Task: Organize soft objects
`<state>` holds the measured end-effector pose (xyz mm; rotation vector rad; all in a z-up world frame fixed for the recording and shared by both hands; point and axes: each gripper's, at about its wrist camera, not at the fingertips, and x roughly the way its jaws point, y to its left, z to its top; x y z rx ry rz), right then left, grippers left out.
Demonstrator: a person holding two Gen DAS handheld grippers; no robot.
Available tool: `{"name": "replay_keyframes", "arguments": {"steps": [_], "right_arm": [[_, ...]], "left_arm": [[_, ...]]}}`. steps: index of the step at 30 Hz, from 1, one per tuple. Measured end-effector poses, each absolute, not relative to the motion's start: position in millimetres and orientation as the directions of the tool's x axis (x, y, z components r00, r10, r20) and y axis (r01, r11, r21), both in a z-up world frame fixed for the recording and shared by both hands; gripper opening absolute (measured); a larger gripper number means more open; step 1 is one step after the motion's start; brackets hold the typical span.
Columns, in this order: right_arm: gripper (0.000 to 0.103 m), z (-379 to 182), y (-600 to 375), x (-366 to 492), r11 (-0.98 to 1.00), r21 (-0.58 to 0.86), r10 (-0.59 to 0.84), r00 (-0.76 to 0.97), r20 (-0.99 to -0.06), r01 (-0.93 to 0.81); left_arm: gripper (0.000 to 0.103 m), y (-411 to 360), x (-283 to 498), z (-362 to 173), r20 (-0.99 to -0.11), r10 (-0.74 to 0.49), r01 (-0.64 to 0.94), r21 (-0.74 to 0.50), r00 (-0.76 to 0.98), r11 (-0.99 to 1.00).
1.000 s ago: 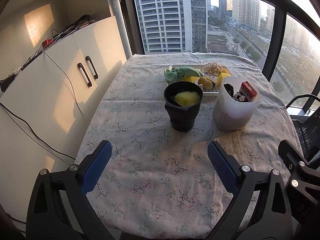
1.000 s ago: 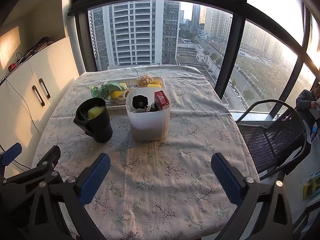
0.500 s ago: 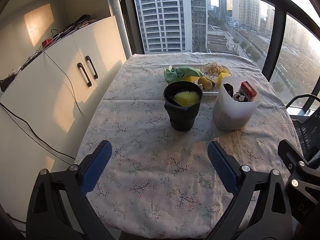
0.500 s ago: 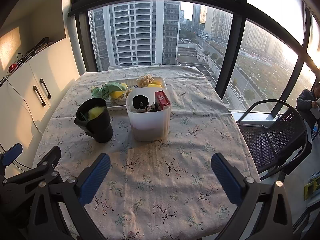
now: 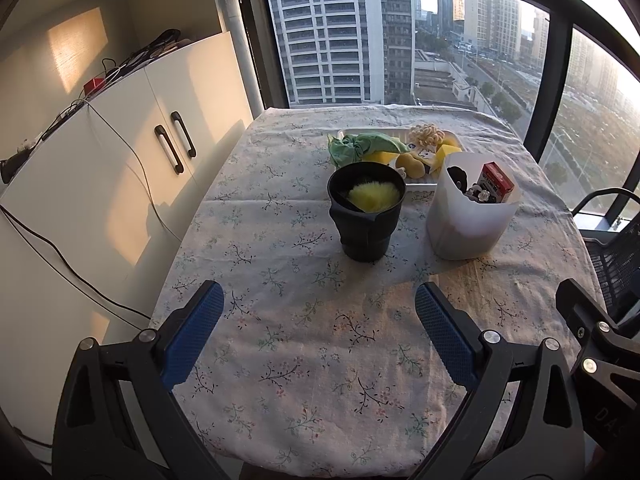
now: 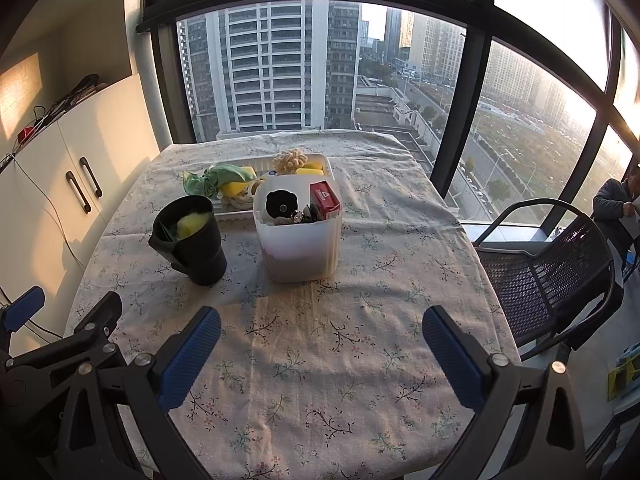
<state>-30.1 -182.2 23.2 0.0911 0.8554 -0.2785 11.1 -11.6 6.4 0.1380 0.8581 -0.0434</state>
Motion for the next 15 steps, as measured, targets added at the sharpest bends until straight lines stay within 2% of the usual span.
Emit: {"name": "replay_keyframes", "arguments": {"steps": [15], "right_arm": [[0.103,23.6,-181.8,-30.4,0.960,-0.030,-0.204,0.624,-0.754,0.278]], "left_arm": [[0.098,-10.4,11.1,6.7,-0.755,0.017,0.094,0.103,0.656,0.990]]}}
